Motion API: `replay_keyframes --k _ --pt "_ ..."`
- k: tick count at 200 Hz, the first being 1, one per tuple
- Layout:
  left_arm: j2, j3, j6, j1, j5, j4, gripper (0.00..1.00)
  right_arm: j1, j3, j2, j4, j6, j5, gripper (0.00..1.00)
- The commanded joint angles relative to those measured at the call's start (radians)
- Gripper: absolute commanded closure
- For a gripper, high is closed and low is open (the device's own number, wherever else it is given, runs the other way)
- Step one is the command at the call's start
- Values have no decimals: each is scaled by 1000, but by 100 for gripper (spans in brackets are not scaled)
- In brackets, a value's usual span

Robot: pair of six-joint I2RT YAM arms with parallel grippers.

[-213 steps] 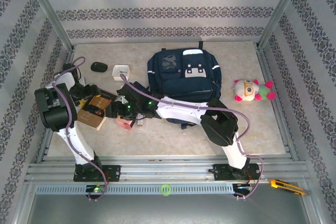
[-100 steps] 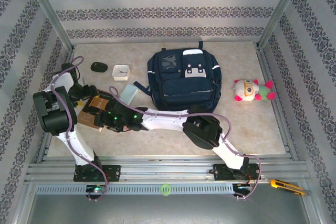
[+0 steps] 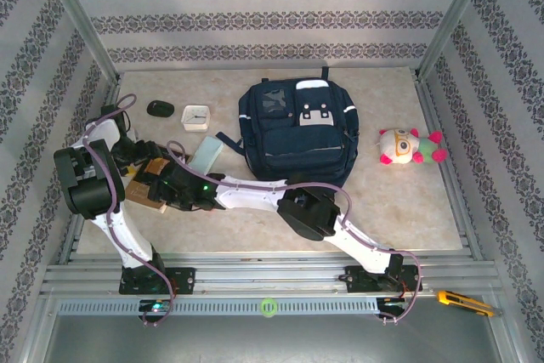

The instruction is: Pack the student bag

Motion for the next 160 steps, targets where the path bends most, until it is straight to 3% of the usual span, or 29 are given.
replay_keyframes --k 1,39,82,160 --pt "-36 -62 -8 12 58 -73 17 -4 39 25 -56 -22 34 39" --pt "-170 -172 -50 13 139 -48 18 -19 -82 -80 -50 -87 77 38" --pt "-232 -169 -46 36 27 -58 14 -30 -211 -138 -19 -76 99 38" --pt "-101 -114 -15 116 56 12 13 -19 -44 -36 -36 -85 38 40"
